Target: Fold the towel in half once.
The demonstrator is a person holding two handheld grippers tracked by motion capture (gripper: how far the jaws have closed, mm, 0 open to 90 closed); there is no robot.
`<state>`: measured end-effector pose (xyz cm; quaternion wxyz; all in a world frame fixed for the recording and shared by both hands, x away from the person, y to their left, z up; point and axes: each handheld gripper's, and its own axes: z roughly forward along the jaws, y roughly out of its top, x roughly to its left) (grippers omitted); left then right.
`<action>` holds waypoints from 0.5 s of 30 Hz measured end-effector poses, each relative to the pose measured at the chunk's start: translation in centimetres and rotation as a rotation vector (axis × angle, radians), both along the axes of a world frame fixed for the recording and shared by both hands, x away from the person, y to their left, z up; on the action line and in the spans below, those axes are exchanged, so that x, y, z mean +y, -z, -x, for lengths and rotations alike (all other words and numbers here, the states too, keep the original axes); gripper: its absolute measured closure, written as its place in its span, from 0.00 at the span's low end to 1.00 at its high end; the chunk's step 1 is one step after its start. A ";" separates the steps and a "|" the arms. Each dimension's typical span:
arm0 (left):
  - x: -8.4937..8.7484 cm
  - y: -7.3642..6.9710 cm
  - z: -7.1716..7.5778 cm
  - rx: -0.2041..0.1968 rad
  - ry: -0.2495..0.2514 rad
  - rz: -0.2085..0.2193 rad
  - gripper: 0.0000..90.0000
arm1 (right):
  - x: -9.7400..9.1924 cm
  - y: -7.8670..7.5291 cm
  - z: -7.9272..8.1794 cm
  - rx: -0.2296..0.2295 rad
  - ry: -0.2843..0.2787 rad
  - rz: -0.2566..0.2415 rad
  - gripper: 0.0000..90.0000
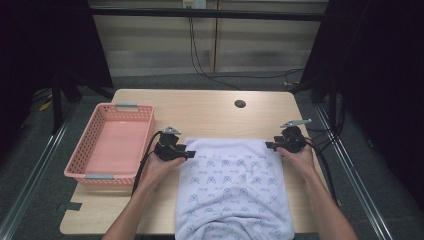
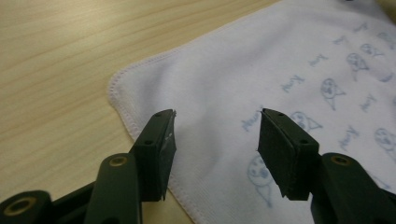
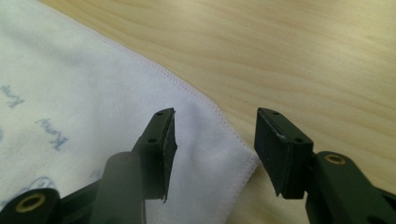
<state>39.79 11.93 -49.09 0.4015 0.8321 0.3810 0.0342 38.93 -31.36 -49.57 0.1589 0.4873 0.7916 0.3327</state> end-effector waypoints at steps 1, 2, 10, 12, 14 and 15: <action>0.1 0.1 -0.2 0.013 -0.001 0.015 0.48 | 0.1 0.2 0.0 0.008 -0.003 0.008 0.56; 0.1 0.1 -0.2 0.013 -0.001 0.015 0.47 | 0.1 0.2 0.0 0.008 -0.003 0.008 0.56; 0.6 0.8 -1.3 0.000 -0.061 -0.009 0.43 | 0.8 0.6 0.7 0.042 -0.064 -0.052 0.88; 0.3 0.9 -1.8 -0.013 -0.061 -0.033 0.44 | 0.9 0.6 0.8 0.046 -0.073 -0.069 0.93; 0.0 1.1 -2.3 -0.019 -0.071 -0.057 0.46 | 0.7 0.6 0.8 0.050 -0.070 -0.092 0.94; -0.1 1.2 -2.5 -0.021 -0.072 -0.044 0.46 | 0.7 0.6 0.9 0.052 -0.071 -0.104 0.94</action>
